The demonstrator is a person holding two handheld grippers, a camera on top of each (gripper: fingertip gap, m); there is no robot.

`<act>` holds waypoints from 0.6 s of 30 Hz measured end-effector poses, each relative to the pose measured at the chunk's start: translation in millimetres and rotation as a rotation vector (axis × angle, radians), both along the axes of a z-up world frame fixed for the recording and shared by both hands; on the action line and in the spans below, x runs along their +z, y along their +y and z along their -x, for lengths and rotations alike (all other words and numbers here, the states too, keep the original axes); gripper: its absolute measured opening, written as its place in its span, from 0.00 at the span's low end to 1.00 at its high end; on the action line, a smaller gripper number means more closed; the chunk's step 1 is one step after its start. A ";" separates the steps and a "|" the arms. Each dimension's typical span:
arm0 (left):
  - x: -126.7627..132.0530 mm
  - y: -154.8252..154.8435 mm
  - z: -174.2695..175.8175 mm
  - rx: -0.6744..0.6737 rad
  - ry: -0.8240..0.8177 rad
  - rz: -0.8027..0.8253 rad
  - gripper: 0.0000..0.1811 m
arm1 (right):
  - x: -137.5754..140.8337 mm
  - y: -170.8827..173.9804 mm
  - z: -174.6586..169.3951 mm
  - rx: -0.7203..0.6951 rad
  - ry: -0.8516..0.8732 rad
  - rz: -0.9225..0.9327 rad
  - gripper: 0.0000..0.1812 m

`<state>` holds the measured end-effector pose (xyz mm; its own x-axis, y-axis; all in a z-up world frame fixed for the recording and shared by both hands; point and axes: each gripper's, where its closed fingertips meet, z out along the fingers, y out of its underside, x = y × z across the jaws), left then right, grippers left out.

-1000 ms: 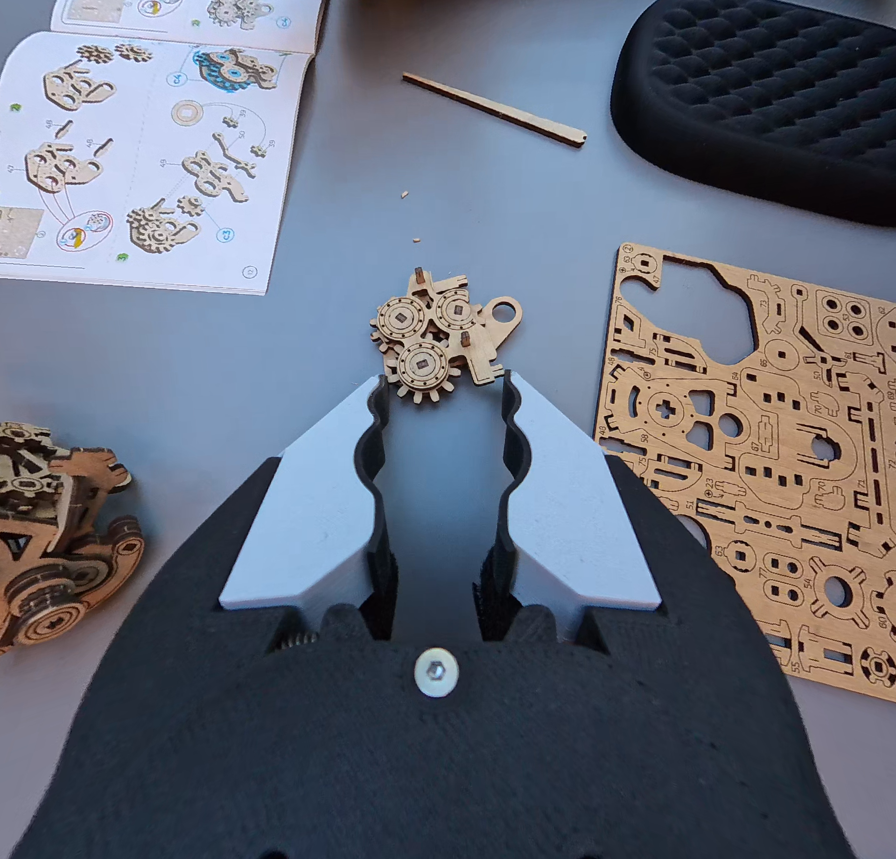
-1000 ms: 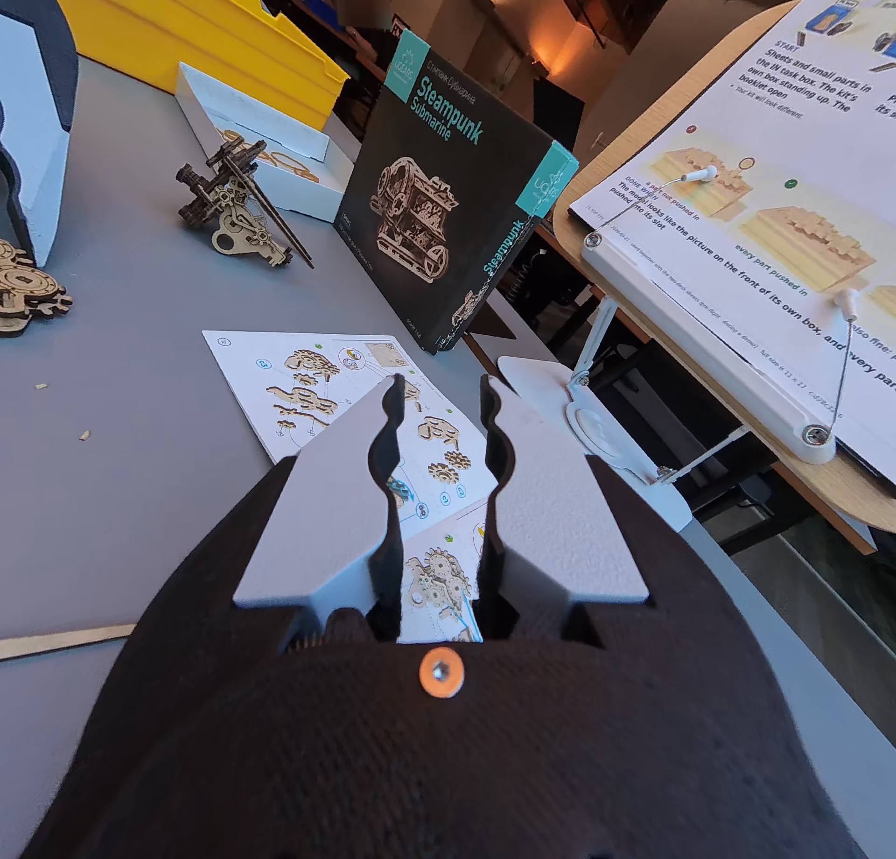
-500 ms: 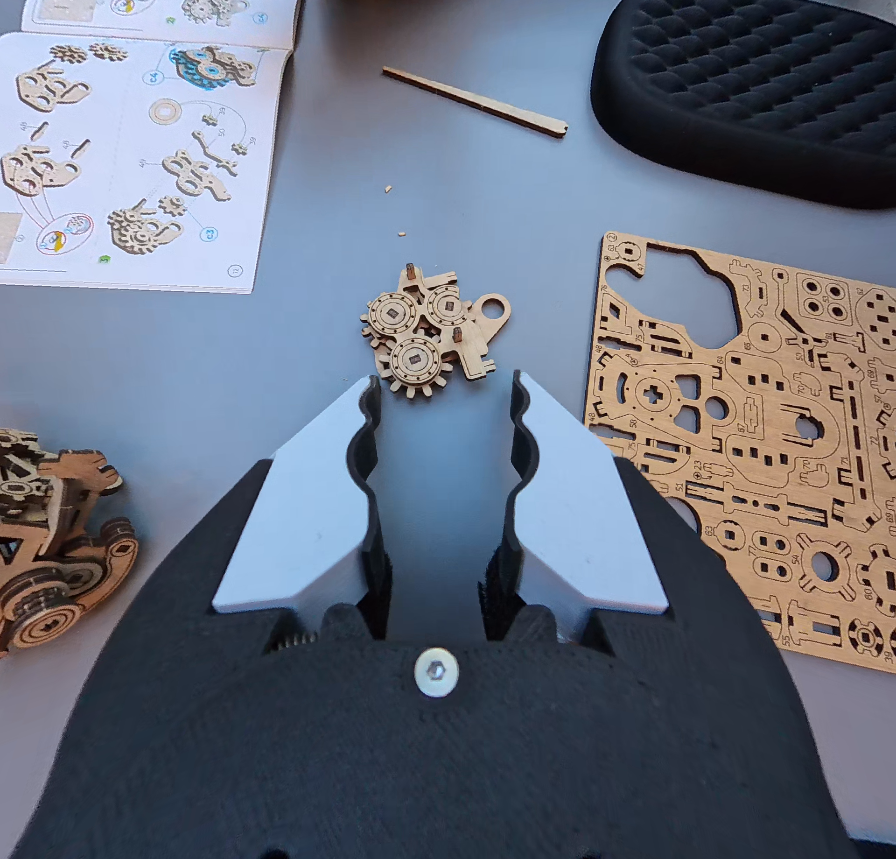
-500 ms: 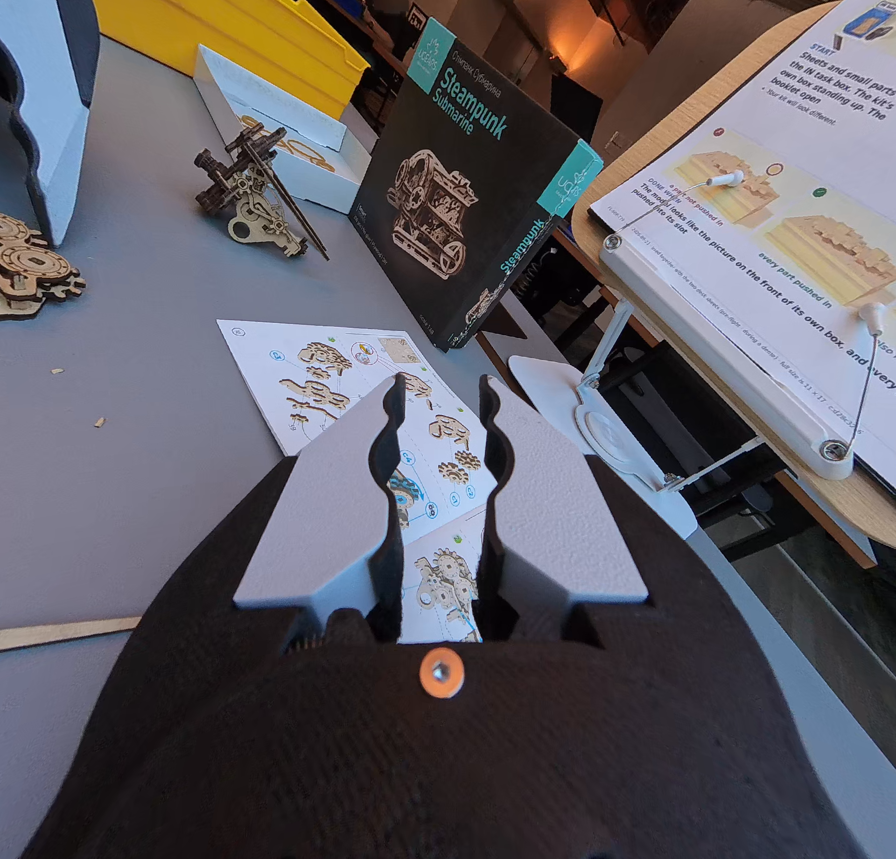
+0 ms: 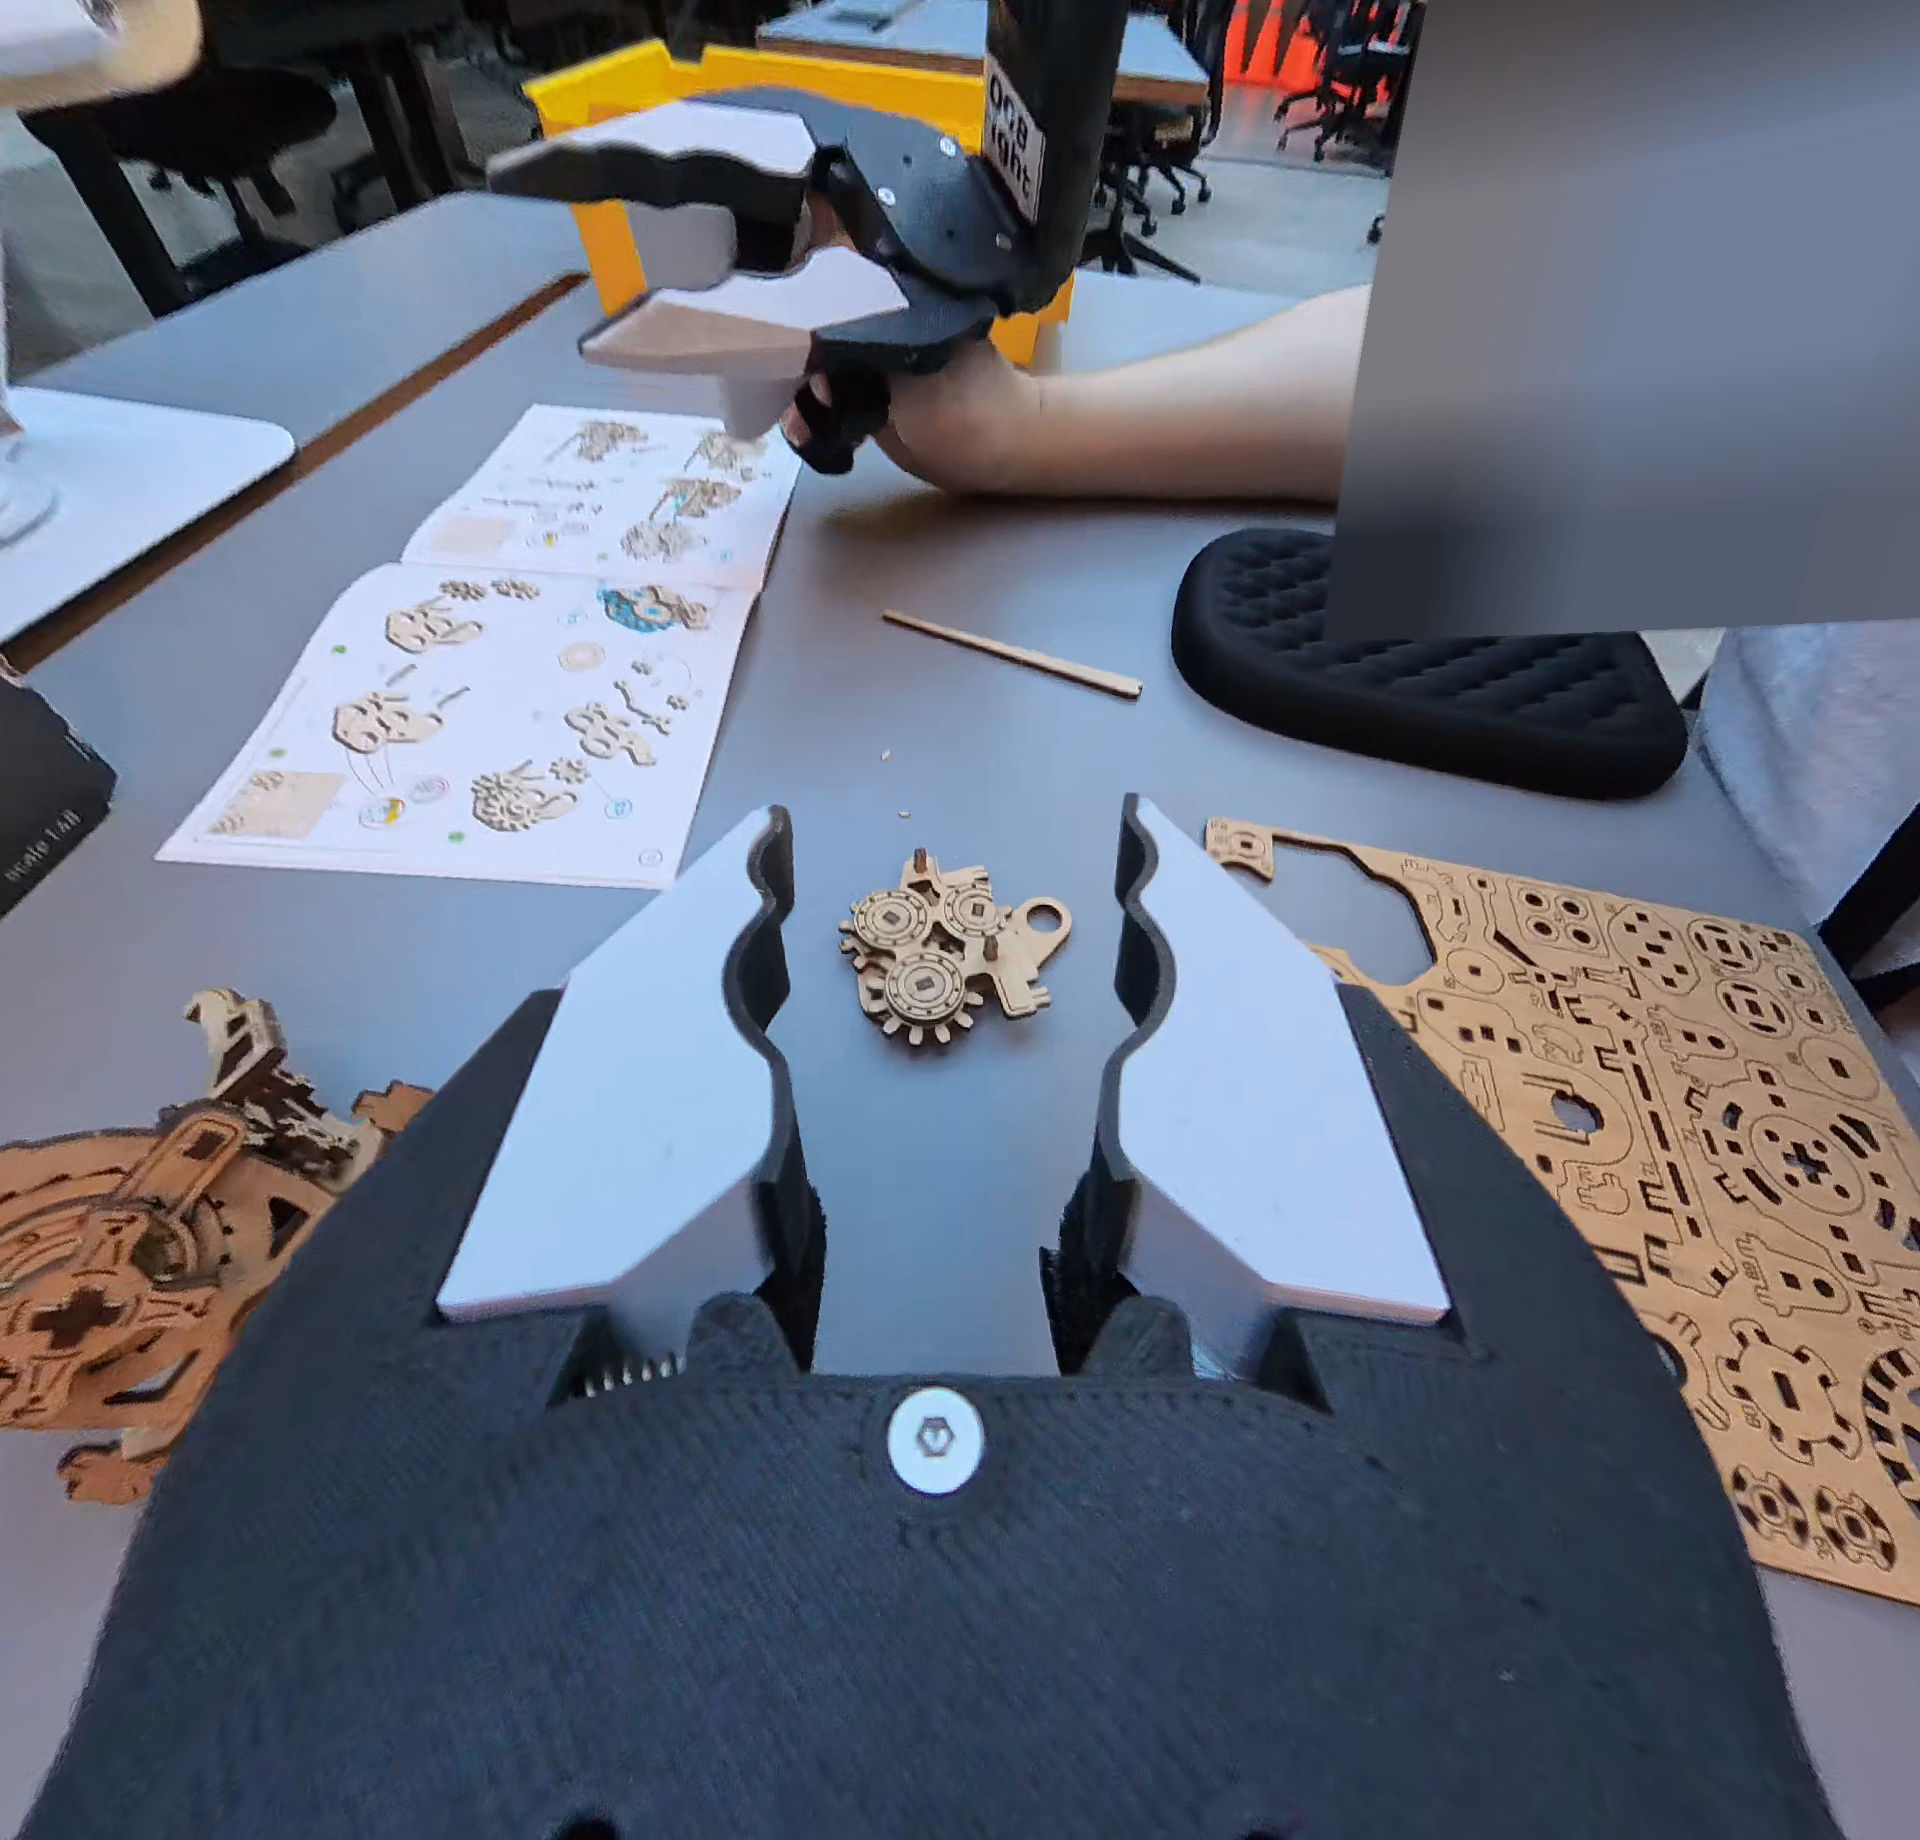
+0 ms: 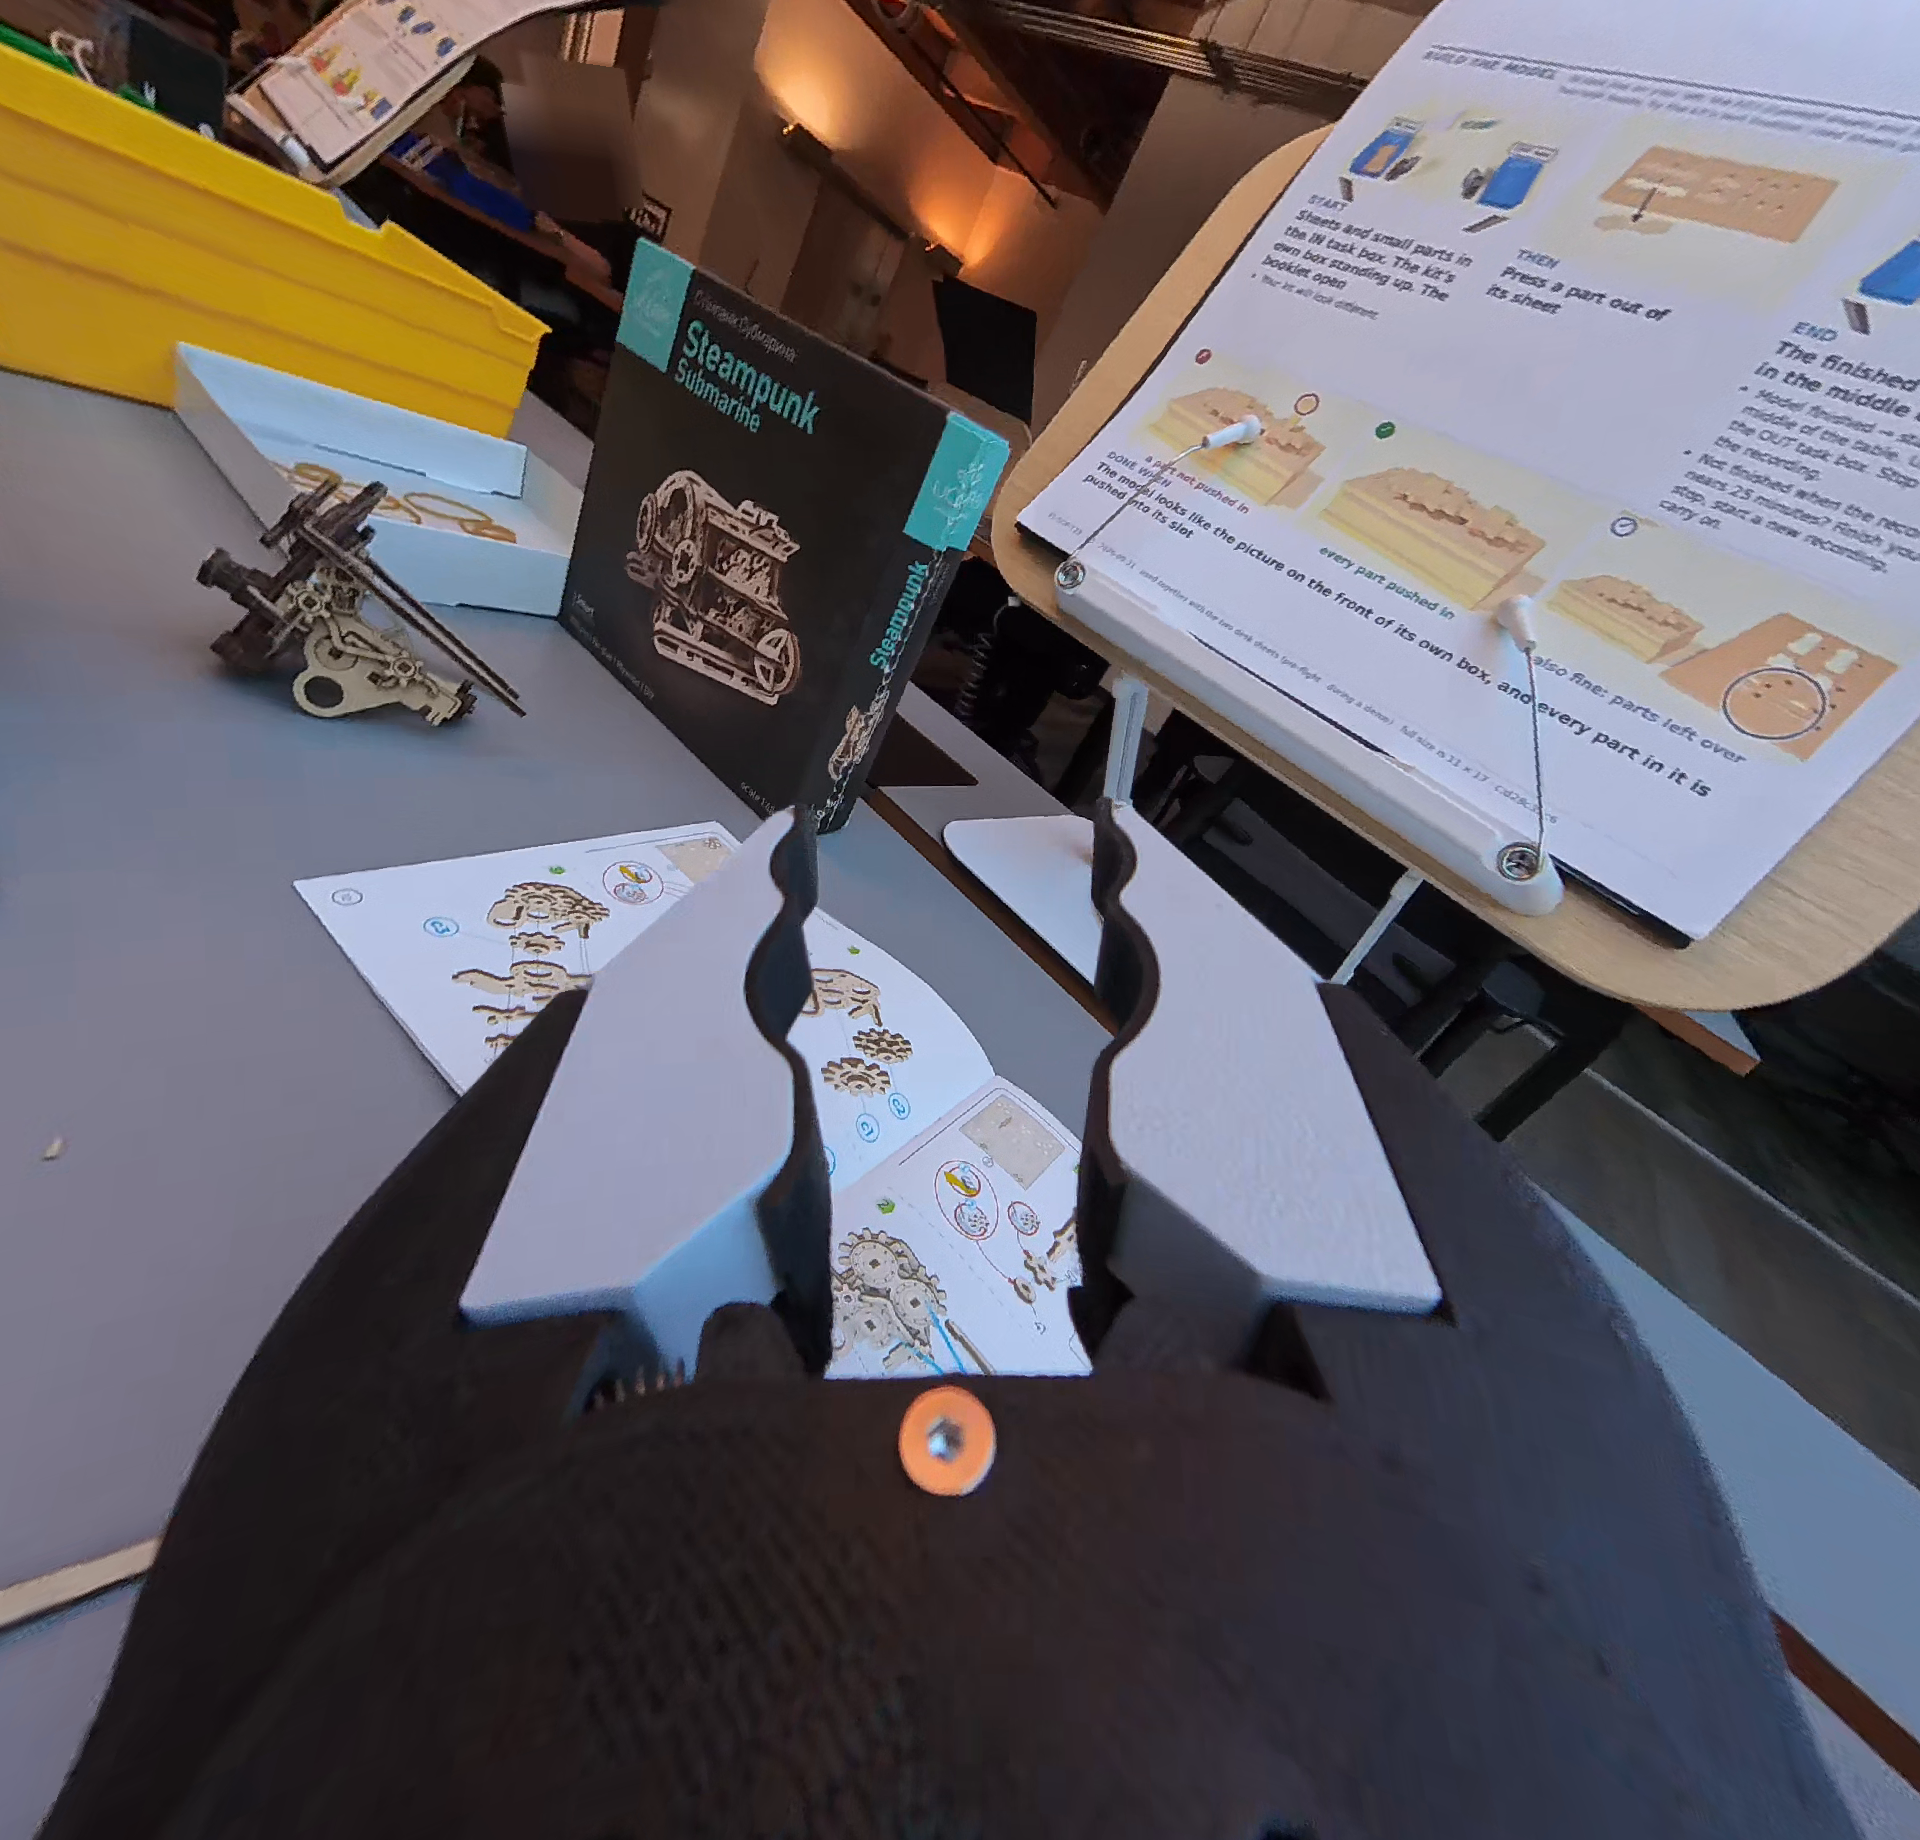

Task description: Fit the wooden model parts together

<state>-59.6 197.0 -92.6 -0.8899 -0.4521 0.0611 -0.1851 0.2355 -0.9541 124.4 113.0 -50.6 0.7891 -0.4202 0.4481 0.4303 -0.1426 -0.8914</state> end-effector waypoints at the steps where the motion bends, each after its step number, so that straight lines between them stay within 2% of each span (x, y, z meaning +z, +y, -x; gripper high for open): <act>1: 4.7 1.4 -0.7 0.007 -0.023 0.016 0.34 | 1.7 -1.8 -1.2 -0.003 0.022 -0.016 0.29; 6: 22.5 13.2 -8.0 0.088 -0.184 0.048 0.30 | 2.6 -4.0 -5.7 -0.010 0.053 -0.035 0.33; 10: 27.0 19.3 -12.8 0.158 -0.281 0.026 0.28 | 17.6 -7.8 1.3 0.020 -0.013 -0.110 0.43; 14: 27.7 21.6 -15.4 0.187 -0.305 0.013 0.29 | 10.7 -5.2 5.9 0.058 0.010 -0.067 0.54; 18: 28.8 24.0 -17.6 0.204 -0.299 0.024 0.29 | 0.6 -2.4 0.2 0.045 0.048 -0.025 0.55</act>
<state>-42.0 221.0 -63.8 -0.7615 -0.6238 -0.1759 0.0623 0.1996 -0.9779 124.2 110.6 -50.0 0.8274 -0.3945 0.3996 0.3928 -0.1019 -0.9140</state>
